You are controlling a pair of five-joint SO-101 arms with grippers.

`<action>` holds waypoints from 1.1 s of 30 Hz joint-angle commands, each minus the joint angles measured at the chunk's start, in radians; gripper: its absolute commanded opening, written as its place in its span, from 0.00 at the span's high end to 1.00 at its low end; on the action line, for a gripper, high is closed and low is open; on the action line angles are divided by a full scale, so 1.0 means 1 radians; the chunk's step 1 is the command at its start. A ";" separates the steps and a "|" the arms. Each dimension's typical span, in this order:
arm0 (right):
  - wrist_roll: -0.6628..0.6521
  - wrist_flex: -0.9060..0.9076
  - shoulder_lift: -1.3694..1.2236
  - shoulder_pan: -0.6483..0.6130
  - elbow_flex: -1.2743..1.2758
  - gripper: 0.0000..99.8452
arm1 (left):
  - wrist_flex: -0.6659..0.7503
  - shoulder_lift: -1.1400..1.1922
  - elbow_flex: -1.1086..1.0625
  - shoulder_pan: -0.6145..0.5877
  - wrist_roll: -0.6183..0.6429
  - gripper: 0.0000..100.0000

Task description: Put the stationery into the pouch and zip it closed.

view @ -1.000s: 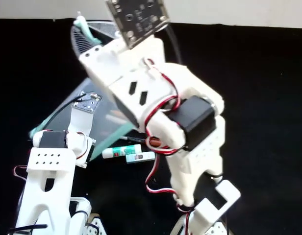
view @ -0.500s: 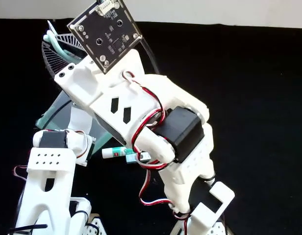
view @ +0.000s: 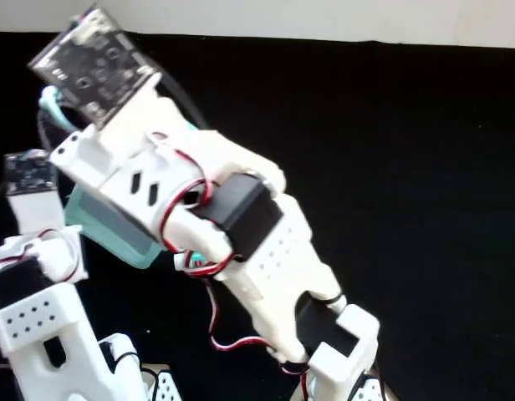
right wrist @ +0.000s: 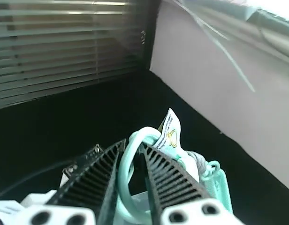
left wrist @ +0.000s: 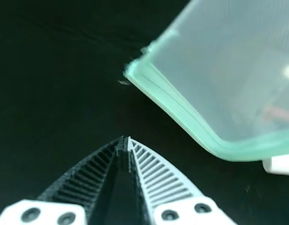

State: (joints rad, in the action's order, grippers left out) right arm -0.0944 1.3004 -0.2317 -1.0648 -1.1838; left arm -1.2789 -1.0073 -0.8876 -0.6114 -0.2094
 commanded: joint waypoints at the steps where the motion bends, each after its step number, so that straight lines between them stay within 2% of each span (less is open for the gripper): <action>1: -0.012 -0.030 0.007 -0.036 -0.005 0.99 | 0.014 -0.027 0.064 -0.044 0.012 0.99; 9: -0.012 -0.022 0.008 -0.062 -0.005 0.99 | 0.017 -0.031 0.225 -0.091 0.192 0.99; 21: -0.012 0.044 0.008 -0.062 -0.047 0.99 | 0.017 -0.031 0.404 -0.249 0.195 0.99; 27: -0.011 0.087 0.008 -0.068 -0.130 0.99 | 0.011 -0.025 0.530 -0.249 0.193 0.99; 33: -0.011 0.128 0.008 -0.133 -0.197 0.99 | 0.009 -0.025 0.547 -0.249 0.193 0.96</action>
State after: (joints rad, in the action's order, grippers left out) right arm -0.0944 1.4216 -0.2317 -1.1722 -1.3326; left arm -1.2789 -1.0242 -0.3782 -0.8523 -0.0222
